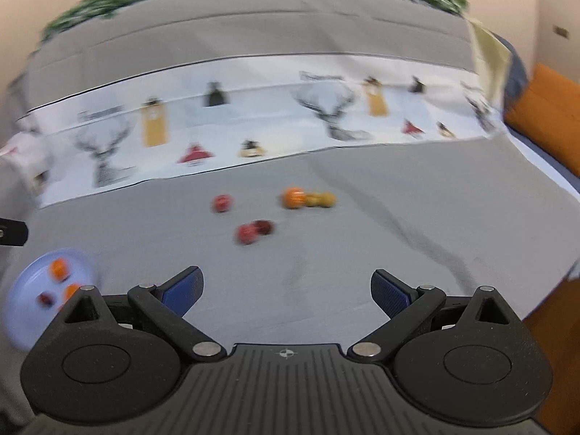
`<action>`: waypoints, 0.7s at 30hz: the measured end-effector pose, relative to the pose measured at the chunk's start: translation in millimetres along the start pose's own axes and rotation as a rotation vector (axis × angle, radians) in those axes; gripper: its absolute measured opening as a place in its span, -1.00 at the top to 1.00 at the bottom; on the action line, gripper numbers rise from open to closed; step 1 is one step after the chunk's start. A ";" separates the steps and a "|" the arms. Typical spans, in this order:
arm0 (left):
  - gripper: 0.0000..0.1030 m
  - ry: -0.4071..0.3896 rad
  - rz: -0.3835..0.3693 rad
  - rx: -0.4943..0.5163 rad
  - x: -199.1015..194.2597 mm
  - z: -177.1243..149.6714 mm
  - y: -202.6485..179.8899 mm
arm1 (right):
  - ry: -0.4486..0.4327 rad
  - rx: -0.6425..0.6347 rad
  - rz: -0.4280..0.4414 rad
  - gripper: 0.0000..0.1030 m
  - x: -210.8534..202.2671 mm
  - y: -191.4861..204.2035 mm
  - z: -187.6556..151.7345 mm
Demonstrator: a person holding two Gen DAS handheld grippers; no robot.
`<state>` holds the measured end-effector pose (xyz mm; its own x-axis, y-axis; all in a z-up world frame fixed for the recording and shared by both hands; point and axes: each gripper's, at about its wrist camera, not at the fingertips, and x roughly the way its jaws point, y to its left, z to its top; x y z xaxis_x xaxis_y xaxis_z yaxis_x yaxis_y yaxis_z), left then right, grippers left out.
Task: Organize fruits
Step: 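Grasp a small yellow fruit with the right tool while the left tool grasps a plastic-wrapped red fruit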
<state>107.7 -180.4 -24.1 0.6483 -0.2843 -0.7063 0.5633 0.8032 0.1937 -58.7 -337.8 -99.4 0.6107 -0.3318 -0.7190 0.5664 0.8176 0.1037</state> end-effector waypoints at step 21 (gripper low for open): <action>-0.99 0.192 -0.118 0.086 316.3 96.6 -107.3 | 0.103 0.003 -0.186 -0.90 315.9 -70.1 52.8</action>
<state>301.8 -407.0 -202.5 0.4712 -0.2622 -0.8421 0.6762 0.7204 0.1541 123.7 -524.8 -297.5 0.4360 -0.4270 -0.7922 0.6658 0.7453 -0.0352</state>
